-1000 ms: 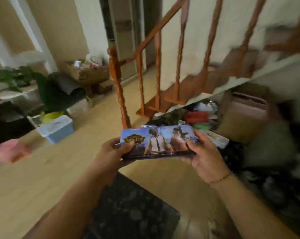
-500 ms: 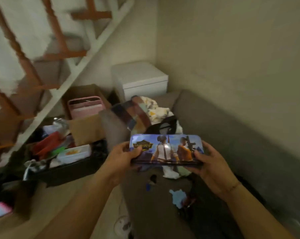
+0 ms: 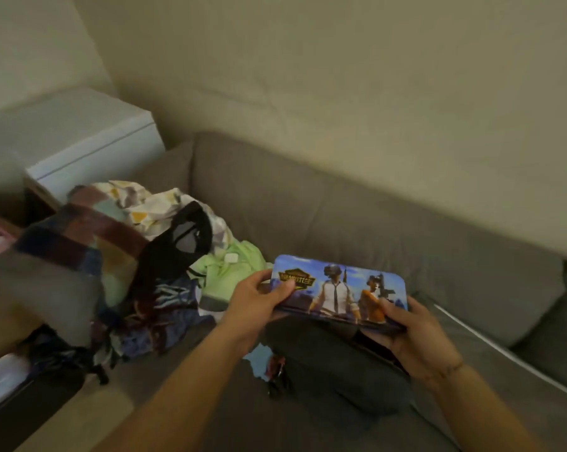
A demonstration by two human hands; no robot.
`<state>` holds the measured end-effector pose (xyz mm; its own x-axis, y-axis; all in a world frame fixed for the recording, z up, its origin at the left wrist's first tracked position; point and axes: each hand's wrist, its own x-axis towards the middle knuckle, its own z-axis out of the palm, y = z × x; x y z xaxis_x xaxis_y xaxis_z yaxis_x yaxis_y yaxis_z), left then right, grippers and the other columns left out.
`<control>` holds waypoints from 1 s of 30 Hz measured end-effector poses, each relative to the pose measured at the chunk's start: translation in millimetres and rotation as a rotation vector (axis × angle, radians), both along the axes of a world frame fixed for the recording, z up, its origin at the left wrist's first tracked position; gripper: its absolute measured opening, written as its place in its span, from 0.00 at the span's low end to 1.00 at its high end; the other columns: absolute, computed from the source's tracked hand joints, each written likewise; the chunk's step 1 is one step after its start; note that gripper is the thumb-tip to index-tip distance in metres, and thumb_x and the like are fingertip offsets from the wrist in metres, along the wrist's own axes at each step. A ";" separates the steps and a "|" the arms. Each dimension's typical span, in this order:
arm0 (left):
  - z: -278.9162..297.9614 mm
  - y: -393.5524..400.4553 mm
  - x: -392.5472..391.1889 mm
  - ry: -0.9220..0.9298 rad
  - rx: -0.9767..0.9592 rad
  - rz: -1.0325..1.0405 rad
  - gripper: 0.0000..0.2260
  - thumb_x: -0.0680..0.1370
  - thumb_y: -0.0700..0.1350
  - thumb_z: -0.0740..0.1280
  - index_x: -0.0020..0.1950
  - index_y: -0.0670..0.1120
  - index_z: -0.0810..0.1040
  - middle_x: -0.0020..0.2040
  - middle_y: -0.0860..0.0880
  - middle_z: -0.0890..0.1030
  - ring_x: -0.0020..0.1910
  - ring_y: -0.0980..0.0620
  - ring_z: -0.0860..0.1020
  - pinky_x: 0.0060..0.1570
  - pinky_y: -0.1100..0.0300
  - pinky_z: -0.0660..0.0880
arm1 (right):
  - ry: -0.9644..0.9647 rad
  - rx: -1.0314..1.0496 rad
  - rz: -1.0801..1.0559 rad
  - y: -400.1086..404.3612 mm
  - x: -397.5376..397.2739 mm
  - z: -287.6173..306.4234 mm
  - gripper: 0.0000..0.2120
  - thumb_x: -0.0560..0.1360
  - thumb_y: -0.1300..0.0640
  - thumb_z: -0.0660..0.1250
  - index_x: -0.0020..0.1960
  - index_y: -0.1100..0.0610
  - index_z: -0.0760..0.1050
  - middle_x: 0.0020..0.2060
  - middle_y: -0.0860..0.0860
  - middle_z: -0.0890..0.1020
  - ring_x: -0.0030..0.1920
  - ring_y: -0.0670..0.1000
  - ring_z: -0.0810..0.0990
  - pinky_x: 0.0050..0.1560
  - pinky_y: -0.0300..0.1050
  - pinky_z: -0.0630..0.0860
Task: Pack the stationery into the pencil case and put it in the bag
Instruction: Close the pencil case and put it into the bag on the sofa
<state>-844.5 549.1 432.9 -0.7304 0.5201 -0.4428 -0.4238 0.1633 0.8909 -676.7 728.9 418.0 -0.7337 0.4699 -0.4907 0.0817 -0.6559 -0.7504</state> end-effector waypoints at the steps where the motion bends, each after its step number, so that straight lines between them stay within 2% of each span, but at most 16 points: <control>1: -11.6 13.3 -3.4 -0.019 0.008 -0.022 0.16 0.77 0.48 0.68 0.59 0.40 0.77 0.53 0.40 0.84 0.51 0.46 0.84 0.47 0.54 0.81 | -0.013 -0.012 -0.068 6.8 2.4 -8.6 0.41 0.50 0.53 0.82 0.61 0.60 0.74 0.53 0.59 0.83 0.51 0.60 0.83 0.40 0.52 0.81; 2: -25.1 25.7 -7.5 -0.056 0.018 -0.037 0.14 0.79 0.51 0.64 0.55 0.41 0.78 0.51 0.40 0.84 0.53 0.45 0.83 0.51 0.54 0.80 | -0.025 -0.023 -0.139 14.8 4.3 -18.7 0.38 0.53 0.55 0.81 0.61 0.59 0.74 0.52 0.59 0.83 0.51 0.59 0.83 0.41 0.53 0.82; 4: -59.9 44.3 -15.8 -0.013 -0.076 -0.094 0.11 0.83 0.46 0.59 0.50 0.42 0.79 0.47 0.42 0.82 0.52 0.43 0.80 0.50 0.62 0.76 | -0.027 -0.042 -0.277 29.6 7.7 -37.6 0.23 0.66 0.60 0.71 0.61 0.58 0.74 0.52 0.56 0.84 0.49 0.56 0.84 0.41 0.54 0.82; 5: -81.3 51.2 -19.4 0.130 -0.217 -0.179 0.09 0.83 0.41 0.59 0.50 0.41 0.79 0.47 0.42 0.82 0.53 0.43 0.78 0.47 0.65 0.74 | -0.041 -0.047 -0.335 35.8 9.1 -46.0 0.17 0.72 0.63 0.66 0.61 0.57 0.74 0.50 0.55 0.84 0.48 0.55 0.84 0.40 0.53 0.82; 7: -121.8 65.0 -22.3 0.452 -0.464 -0.469 0.08 0.80 0.38 0.62 0.52 0.40 0.81 0.50 0.42 0.83 0.52 0.44 0.79 0.50 0.64 0.72 | -0.056 -0.066 -0.424 46.3 9.6 -59.8 0.13 0.77 0.66 0.59 0.58 0.56 0.75 0.47 0.53 0.86 0.46 0.53 0.85 0.39 0.53 0.82; 8: -138.1 71.8 -21.8 0.574 -0.567 -0.637 0.09 0.80 0.41 0.62 0.53 0.41 0.81 0.51 0.42 0.83 0.52 0.44 0.80 0.53 0.60 0.74 | -0.064 -0.072 -0.446 49.1 9.5 -65.9 0.12 0.77 0.66 0.59 0.57 0.55 0.75 0.47 0.53 0.86 0.46 0.53 0.85 0.40 0.54 0.82; 10: -160.3 89.4 -21.4 0.625 -0.744 -0.924 0.11 0.80 0.47 0.62 0.58 0.44 0.79 0.55 0.42 0.81 0.54 0.43 0.80 0.55 0.53 0.76 | -0.089 -0.062 -0.452 50.9 9.7 -77.8 0.13 0.73 0.64 0.63 0.57 0.54 0.75 0.49 0.54 0.85 0.48 0.54 0.84 0.44 0.57 0.81; 13: -186.9 122.4 -21.2 0.500 -0.826 -1.269 0.17 0.78 0.46 0.64 0.65 0.43 0.75 0.63 0.41 0.77 0.59 0.40 0.77 0.60 0.51 0.75 | -0.142 -0.052 -0.455 46.9 9.8 -92.3 0.24 0.62 0.58 0.71 0.58 0.53 0.76 0.52 0.55 0.84 0.50 0.55 0.84 0.51 0.59 0.78; 15: -200.9 136.3 -18.8 0.461 -0.819 -1.390 0.18 0.80 0.46 0.63 0.69 0.43 0.73 0.69 0.39 0.73 0.64 0.40 0.73 0.64 0.52 0.70 | -0.154 -0.052 -0.465 41.1 13.0 -101.6 0.24 0.65 0.59 0.69 0.61 0.53 0.75 0.55 0.55 0.83 0.53 0.56 0.83 0.52 0.60 0.77; 17: -209.7 144.8 -14.1 0.452 -0.808 -1.332 0.21 0.82 0.49 0.61 0.74 0.45 0.67 0.74 0.40 0.67 0.70 0.41 0.68 0.69 0.53 0.63 | -0.131 -0.059 -0.486 35.7 18.6 -109.4 0.21 0.70 0.61 0.64 0.63 0.54 0.73 0.56 0.56 0.82 0.54 0.58 0.82 0.52 0.59 0.77; 19: -220.6 147.4 -15.5 0.616 -0.749 -1.189 0.23 0.83 0.50 0.57 0.78 0.47 0.60 0.78 0.43 0.60 0.76 0.44 0.61 0.73 0.56 0.55 | -0.109 -0.064 -0.500 30.0 20.9 -113.4 0.21 0.73 0.62 0.62 0.65 0.54 0.72 0.57 0.56 0.82 0.55 0.58 0.82 0.51 0.57 0.79; 21: -232.6 147.4 -17.5 0.709 -0.770 -1.126 0.23 0.84 0.51 0.53 0.78 0.47 0.59 0.79 0.44 0.59 0.77 0.45 0.59 0.74 0.55 0.52 | -0.078 -0.082 -0.520 28.9 21.8 -118.1 0.22 0.72 0.62 0.62 0.66 0.55 0.71 0.57 0.57 0.81 0.56 0.58 0.81 0.49 0.56 0.80; 24: -236.7 144.2 -17.5 0.690 -0.783 -1.020 0.23 0.82 0.51 0.59 0.76 0.48 0.65 0.77 0.43 0.64 0.75 0.44 0.63 0.75 0.53 0.57 | -0.025 -0.118 -0.564 32.3 16.7 -127.5 0.24 0.72 0.62 0.62 0.69 0.55 0.69 0.61 0.59 0.79 0.59 0.60 0.79 0.51 0.62 0.78; 27: -229.2 144.0 -17.9 0.732 -0.829 -0.994 0.17 0.81 0.46 0.61 0.69 0.44 0.72 0.69 0.41 0.74 0.67 0.42 0.73 0.68 0.52 0.68 | 0.027 -0.114 -0.623 39.1 9.2 -135.1 0.23 0.76 0.62 0.59 0.70 0.56 0.66 0.64 0.60 0.76 0.62 0.62 0.76 0.57 0.68 0.72; 30: -226.3 140.1 -19.3 0.762 -0.841 -0.984 0.17 0.79 0.50 0.66 0.64 0.42 0.75 0.63 0.41 0.78 0.62 0.43 0.76 0.62 0.52 0.72 | 0.040 -0.111 -0.650 47.6 3.4 -140.1 0.22 0.77 0.62 0.60 0.70 0.58 0.66 0.65 0.61 0.75 0.63 0.63 0.75 0.60 0.69 0.69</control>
<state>-863.8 689.1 206.6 -0.4366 0.7204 -0.5389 0.6658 0.6616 0.3450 -673.3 776.5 277.9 -0.3364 0.7715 -0.5400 -0.3835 -0.6359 -0.6697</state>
